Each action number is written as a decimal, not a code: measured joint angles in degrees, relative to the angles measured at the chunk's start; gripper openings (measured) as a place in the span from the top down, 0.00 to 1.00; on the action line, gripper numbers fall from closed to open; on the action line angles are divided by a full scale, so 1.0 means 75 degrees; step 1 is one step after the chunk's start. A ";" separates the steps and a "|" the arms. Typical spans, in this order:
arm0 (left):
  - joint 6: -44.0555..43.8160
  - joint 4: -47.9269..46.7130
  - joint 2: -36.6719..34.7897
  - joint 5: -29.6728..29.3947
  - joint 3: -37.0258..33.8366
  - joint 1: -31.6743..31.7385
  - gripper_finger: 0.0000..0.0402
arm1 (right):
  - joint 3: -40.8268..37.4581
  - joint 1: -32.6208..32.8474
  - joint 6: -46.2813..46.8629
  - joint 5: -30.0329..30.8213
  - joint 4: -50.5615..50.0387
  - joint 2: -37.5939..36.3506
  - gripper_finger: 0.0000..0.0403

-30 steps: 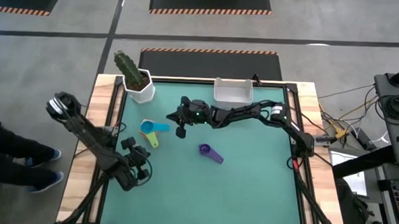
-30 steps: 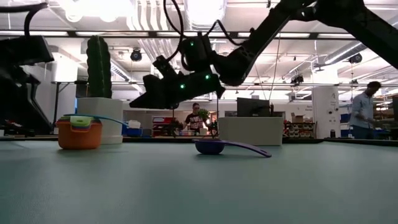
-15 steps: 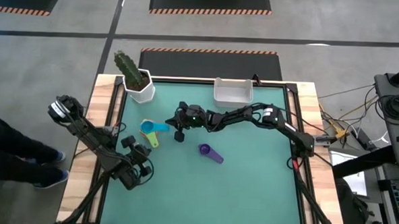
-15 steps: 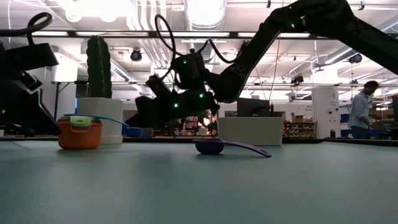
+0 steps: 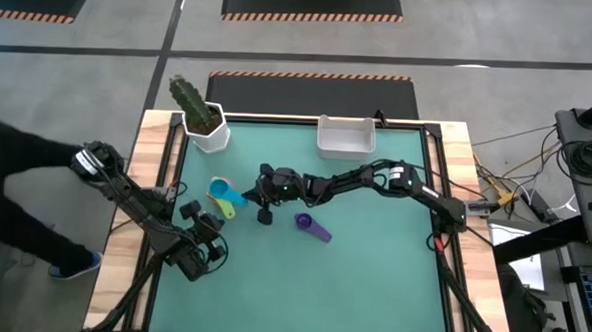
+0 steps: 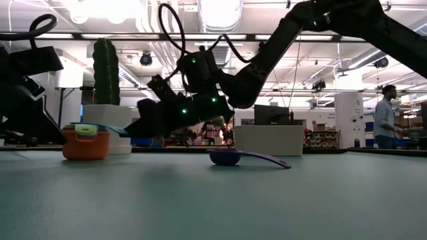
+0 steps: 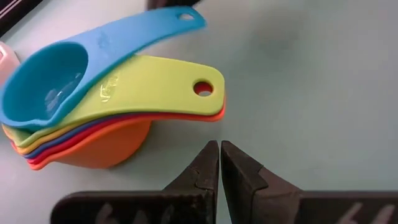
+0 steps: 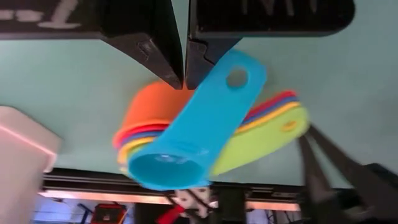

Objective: Nest measuring cups in basket
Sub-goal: Stack the light blue measuring cup on top of the green measuring cup

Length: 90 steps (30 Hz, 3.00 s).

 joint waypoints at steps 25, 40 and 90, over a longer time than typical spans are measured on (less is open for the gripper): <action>-0.0100 0.0066 -0.0003 -0.0398 0.0000 0.0000 1.00 | 0.0044 0.0573 0.0518 0.0294 0.0218 0.0017 0.98; -0.0222 0.0150 -0.0003 -0.0676 0.0000 0.0000 1.00 | 0.0079 0.0661 0.0550 0.0293 0.0185 0.0029 0.98; -0.0196 0.0050 -0.0005 -0.0602 -0.0041 0.0012 1.00 | 0.0119 0.0817 0.0212 0.1238 -0.0186 -0.0111 0.98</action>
